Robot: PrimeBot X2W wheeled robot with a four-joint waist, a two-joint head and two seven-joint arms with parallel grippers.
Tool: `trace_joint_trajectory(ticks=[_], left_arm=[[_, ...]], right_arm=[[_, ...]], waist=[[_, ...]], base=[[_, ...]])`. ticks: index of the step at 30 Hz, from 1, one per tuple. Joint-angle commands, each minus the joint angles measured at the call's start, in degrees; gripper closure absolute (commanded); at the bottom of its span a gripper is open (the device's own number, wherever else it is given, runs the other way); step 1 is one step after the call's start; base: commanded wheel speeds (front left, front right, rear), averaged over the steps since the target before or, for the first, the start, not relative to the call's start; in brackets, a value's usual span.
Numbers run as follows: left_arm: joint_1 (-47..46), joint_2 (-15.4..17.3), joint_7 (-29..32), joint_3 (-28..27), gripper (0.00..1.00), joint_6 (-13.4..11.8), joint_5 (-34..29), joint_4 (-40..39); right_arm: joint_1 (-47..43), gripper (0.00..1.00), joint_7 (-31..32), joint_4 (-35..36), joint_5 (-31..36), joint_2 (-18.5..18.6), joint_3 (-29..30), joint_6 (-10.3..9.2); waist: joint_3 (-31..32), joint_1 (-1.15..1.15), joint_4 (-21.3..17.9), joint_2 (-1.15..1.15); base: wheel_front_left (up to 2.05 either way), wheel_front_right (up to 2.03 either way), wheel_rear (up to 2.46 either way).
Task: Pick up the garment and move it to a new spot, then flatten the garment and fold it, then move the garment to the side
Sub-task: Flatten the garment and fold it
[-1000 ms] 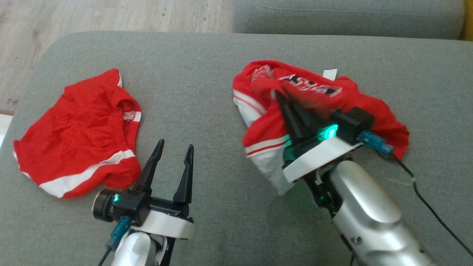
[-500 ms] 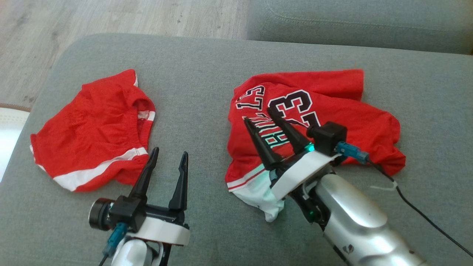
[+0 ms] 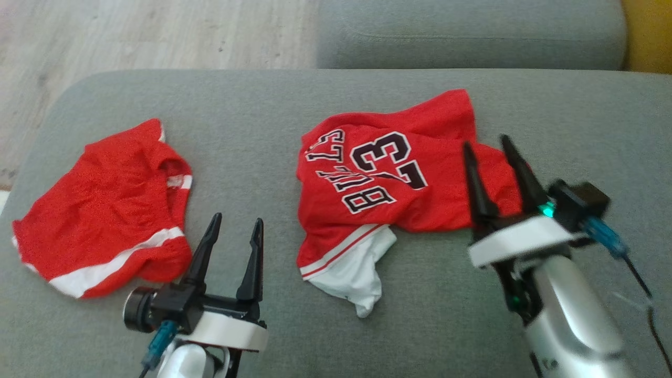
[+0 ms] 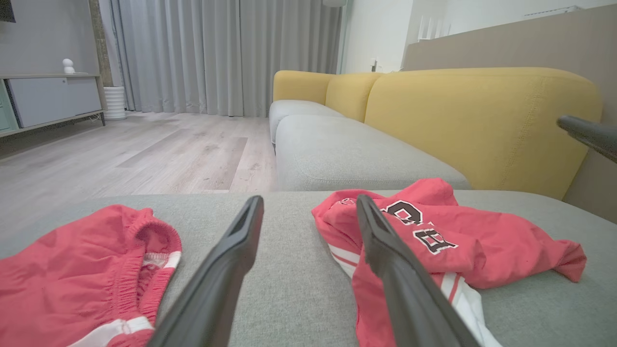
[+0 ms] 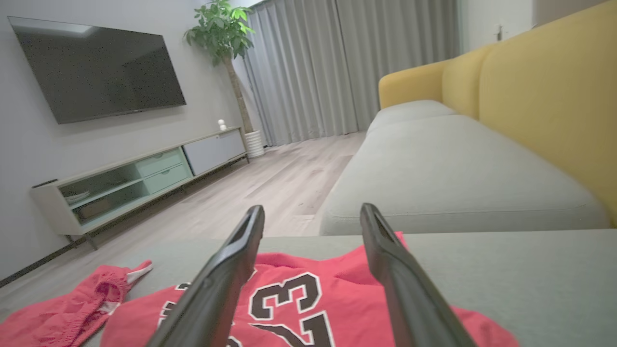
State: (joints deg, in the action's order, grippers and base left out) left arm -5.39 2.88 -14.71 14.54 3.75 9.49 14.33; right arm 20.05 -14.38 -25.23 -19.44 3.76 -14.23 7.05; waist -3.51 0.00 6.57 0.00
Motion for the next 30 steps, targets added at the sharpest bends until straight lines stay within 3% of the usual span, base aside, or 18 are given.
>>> trace_joint_trajectory(ticks=[1, 8, 19, 23, 30], left_arm=[[-1.0, 0.0, -0.3, -2.5, 0.0, -0.3, 0.5, -2.2], [-1.1, 0.0, -0.3, -4.2, 0.0, -0.3, 1.4, -2.6], [-2.2, 0.0, -0.3, -6.2, 0.0, 0.0, 3.6, -1.9], [-5.9, 1.0, -0.2, -6.7, 0.0, 1.2, 4.4, 0.8], [-24.1, 5.0, 14.5, -4.7, 0.0, 3.5, 12.6, 7.3]], right_arm=[[-0.9, 0.0, -0.6, 3.7, 2.0, -0.9, 0.9, 0.44], [-10.2, 0.0, -0.6, 12.7, 5.6, -0.9, 9.3, 0.44], [-13.8, 0.0, -0.6, 16.5, 5.2, -0.9, 8.0, 0.44], [-12.9, 0.0, -0.6, 17.0, 5.3, -0.9, 8.0, 0.44], [-11.9, 0.0, -0.6, 16.8, 5.1, -0.9, 7.5, 0.44]], waist=[[0.4, 0.0, -1.2, 0.0], [0.0, 0.0, -4.7, 0.0], [-1.1, 0.0, -8.8, 0.0], [-2.5, 0.0, -9.5, 0.0], [-5.0, 0.0, -10.9, 0.0]], base=[[0.0, 0.0, 0.0], [0.0, 0.0, 0.0], [0.0, 0.0, 0.0], [0.0, 0.0, 0.0], [0.0, 0.0, 0.0]])
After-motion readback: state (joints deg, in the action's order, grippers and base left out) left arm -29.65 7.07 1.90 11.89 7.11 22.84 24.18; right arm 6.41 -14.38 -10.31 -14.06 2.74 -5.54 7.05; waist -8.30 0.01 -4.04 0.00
